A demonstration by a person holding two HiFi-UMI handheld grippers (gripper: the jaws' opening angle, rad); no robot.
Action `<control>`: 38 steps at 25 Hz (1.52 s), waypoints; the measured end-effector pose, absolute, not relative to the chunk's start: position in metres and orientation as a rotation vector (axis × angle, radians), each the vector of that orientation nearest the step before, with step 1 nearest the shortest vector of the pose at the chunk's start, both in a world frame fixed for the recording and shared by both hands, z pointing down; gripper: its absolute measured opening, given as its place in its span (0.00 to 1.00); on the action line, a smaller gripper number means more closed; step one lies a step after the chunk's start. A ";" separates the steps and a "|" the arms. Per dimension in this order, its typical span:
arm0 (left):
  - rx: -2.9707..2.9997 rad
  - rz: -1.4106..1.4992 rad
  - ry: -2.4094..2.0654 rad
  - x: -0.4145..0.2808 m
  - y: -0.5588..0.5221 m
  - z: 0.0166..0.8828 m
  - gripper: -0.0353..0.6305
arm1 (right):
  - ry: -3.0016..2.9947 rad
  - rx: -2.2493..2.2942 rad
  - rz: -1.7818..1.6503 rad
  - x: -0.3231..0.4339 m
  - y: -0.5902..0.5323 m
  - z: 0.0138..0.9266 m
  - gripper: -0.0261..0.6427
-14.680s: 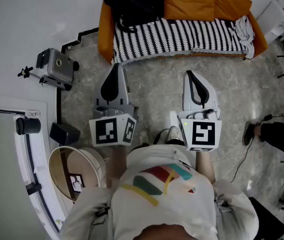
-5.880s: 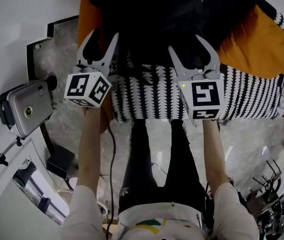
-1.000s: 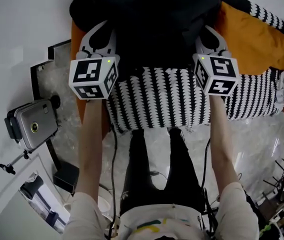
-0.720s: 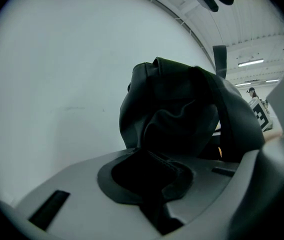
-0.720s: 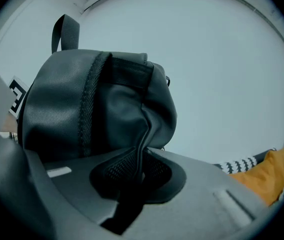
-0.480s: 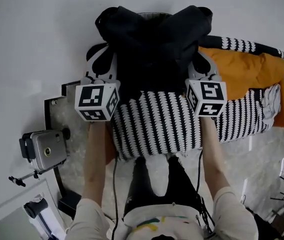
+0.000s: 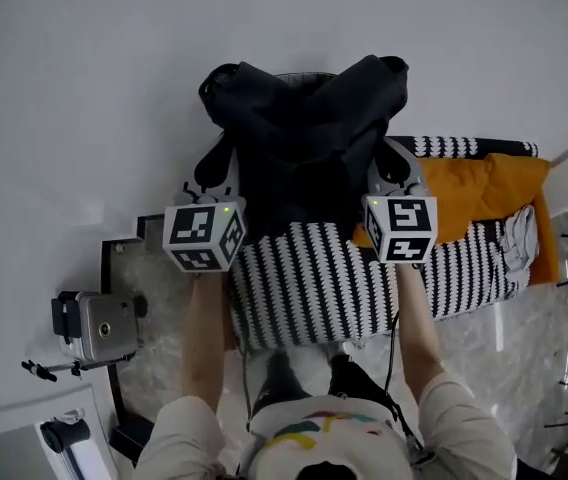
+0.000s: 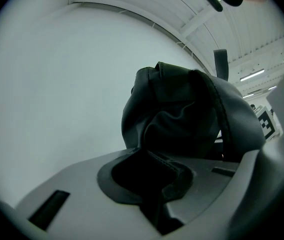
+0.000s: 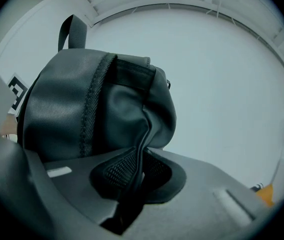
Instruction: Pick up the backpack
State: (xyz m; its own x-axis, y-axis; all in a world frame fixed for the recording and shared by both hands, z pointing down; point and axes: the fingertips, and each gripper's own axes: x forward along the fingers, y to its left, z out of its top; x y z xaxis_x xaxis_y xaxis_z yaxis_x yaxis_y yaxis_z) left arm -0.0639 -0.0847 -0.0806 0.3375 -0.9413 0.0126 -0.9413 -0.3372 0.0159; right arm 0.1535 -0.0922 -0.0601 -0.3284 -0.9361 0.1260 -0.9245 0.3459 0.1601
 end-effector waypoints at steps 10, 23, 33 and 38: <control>2.578 -0.006 -1.924 -0.072 0.003 -0.145 0.12 | -2.406 1.704 -0.196 0.139 -0.009 -0.124 0.10; 2.574 -0.082 -2.062 -0.061 0.100 -0.163 0.12 | -2.467 1.749 -0.224 0.148 0.088 -0.132 0.10; 2.503 -0.073 -2.196 -0.061 0.125 -0.152 0.12 | -2.475 1.721 -0.267 0.146 0.110 -0.124 0.10; 2.489 -0.049 -2.198 -0.060 0.126 -0.151 0.12 | -2.482 1.705 -0.244 0.146 0.112 -0.122 0.10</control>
